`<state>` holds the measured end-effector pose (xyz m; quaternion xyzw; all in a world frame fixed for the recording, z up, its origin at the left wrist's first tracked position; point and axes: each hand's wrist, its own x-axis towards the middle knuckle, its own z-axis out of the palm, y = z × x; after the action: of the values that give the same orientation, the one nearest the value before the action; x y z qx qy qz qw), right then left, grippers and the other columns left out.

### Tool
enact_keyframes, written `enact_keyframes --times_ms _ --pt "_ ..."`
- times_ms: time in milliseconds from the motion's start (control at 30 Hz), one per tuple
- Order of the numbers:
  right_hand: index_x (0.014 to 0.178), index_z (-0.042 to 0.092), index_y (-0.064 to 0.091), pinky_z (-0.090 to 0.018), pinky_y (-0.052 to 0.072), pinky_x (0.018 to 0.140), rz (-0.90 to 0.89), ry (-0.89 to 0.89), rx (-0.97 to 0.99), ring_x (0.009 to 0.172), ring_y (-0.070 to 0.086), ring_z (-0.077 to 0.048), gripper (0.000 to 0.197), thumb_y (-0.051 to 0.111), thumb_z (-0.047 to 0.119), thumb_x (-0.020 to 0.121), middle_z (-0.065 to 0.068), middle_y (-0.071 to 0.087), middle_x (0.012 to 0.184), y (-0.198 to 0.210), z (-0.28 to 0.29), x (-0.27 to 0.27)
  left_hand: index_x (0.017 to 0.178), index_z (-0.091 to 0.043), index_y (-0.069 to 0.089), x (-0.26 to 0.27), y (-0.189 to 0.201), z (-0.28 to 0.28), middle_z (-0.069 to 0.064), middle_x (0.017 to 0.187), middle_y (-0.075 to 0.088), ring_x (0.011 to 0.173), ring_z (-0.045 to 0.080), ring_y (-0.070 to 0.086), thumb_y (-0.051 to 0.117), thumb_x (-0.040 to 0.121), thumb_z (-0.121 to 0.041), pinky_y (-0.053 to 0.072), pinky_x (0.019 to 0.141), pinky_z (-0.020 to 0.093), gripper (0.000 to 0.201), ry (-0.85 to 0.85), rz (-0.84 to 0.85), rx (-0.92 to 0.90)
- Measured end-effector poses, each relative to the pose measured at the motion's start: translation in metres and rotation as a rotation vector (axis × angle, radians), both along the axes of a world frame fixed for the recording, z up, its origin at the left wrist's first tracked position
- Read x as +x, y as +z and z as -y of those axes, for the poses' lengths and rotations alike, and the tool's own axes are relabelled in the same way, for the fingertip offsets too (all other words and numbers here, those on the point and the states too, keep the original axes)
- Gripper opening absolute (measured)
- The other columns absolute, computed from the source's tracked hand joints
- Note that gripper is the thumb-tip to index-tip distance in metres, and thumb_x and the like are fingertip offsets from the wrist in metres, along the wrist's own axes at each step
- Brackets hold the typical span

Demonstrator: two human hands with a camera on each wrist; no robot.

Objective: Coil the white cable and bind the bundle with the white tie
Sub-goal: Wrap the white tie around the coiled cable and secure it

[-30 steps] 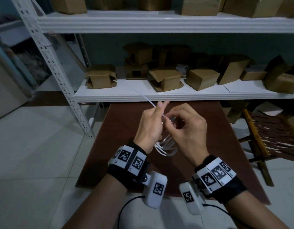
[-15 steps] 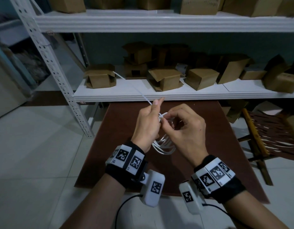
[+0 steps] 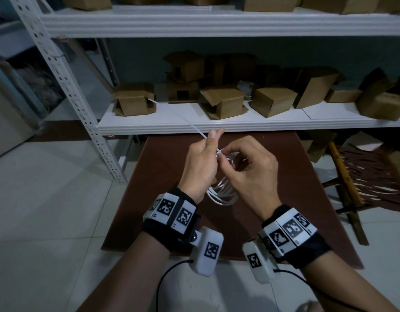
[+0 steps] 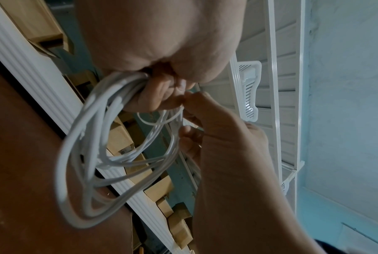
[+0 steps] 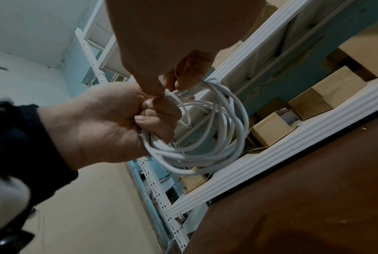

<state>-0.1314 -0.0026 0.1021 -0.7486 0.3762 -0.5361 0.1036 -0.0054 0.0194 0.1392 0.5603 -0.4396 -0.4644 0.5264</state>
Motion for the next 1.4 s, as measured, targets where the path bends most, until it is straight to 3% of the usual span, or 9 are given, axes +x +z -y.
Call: enact_keyframes --times_ms 133,200,267,333,433,767,900,1067,1400 --pt "0.089 0.013 0.074 -0.037 0.052 0.063 0.006 -0.004 0.001 0.069 0.063 -0.012 0.007 0.080 0.015 0.090 0.004 0.068 0.090 0.000 -0.001 0.001 0.144 -0.037 0.063 0.000 -0.002 0.001 0.021 0.137 0.066 0.116 0.027 0.059 0.034 0.113 -0.050 0.045 0.093 0.048 0.045 -0.009 0.012 -0.009" --pt "0.089 0.012 0.074 -0.037 0.052 0.062 0.009 0.000 0.009 0.069 0.063 -0.012 0.007 0.080 0.015 0.090 0.004 0.068 0.090 0.000 -0.001 0.000 0.145 -0.034 0.063 0.001 -0.005 0.001 0.022 0.138 0.066 0.111 0.016 0.058 0.034 0.112 -0.050 0.043 0.092 0.046 0.046 -0.009 0.002 -0.013" --pt "0.088 0.012 0.073 -0.037 0.052 0.062 0.010 0.000 0.025 0.069 0.063 -0.012 0.007 0.080 0.014 0.090 0.004 0.068 0.089 0.000 -0.001 0.000 0.145 -0.034 0.063 0.001 -0.005 0.000 0.021 0.138 0.066 0.117 0.025 0.058 0.035 0.112 -0.052 0.050 0.088 0.043 0.047 -0.003 0.008 0.001" --pt "0.088 0.012 0.073 -0.037 0.052 0.063 0.007 -0.007 0.035 0.069 0.063 -0.012 0.007 0.080 0.015 0.090 0.004 0.068 0.089 -0.002 -0.003 0.000 0.144 -0.035 0.064 0.001 -0.005 -0.001 0.021 0.137 0.066 0.117 0.036 0.057 0.034 0.112 -0.053 0.061 0.070 0.033 0.047 -0.003 0.022 0.015" --pt "0.087 0.012 0.073 -0.038 0.053 0.065 0.000 -0.032 0.046 0.070 0.063 -0.012 0.008 0.079 0.017 0.090 0.003 0.068 0.088 -0.003 -0.004 0.001 0.142 -0.034 0.065 0.002 -0.006 -0.001 0.021 0.132 0.070 0.113 0.032 0.062 0.035 0.112 -0.052 0.042 0.037 0.022 0.047 -0.004 0.038 0.037" --pt "0.086 0.011 0.073 -0.032 0.051 0.066 0.011 -0.074 0.087 0.068 0.062 -0.011 0.009 0.077 0.019 0.088 0.001 0.069 0.085 -0.008 -0.009 0.002 0.143 -0.034 0.065 0.002 -0.011 -0.002 0.018 0.131 0.071 0.129 0.046 0.056 0.035 0.111 -0.054 0.038 0.036 0.017 0.048 -0.013 0.063 0.079" --pt "0.085 0.010 0.073 -0.032 0.052 0.065 0.022 -0.076 0.091 0.068 0.062 -0.012 0.009 0.076 0.019 0.088 0.001 0.069 0.085 -0.009 -0.008 0.004 0.142 -0.034 0.065 0.003 -0.013 0.000 0.015 0.125 0.074 0.111 0.024 0.063 0.035 0.111 -0.055 0.038 0.035 0.017 0.048 -0.006 0.052 0.064" --pt "0.086 0.009 0.073 -0.037 0.053 0.065 0.052 -0.061 0.103 0.067 0.064 -0.016 0.009 0.077 0.016 0.087 -0.001 0.069 0.086 -0.010 -0.007 0.005 0.141 -0.034 0.066 0.004 -0.016 0.005 0.006 0.122 0.076 0.103 0.024 0.077 0.036 0.110 -0.056 0.039 0.039 0.017 0.048 0.001 0.018 0.047" --pt "0.083 0.005 0.072 -0.034 0.051 0.063 0.072 -0.066 0.073 0.067 0.062 -0.015 0.006 0.077 0.008 0.085 -0.004 0.067 0.084 -0.012 -0.004 0.006 0.138 -0.034 0.068 0.006 -0.019 0.010 0.011 0.122 0.076 0.105 0.025 0.075 0.037 0.109 -0.060 0.040 0.037 0.018 0.050 0.016 0.003 0.035"
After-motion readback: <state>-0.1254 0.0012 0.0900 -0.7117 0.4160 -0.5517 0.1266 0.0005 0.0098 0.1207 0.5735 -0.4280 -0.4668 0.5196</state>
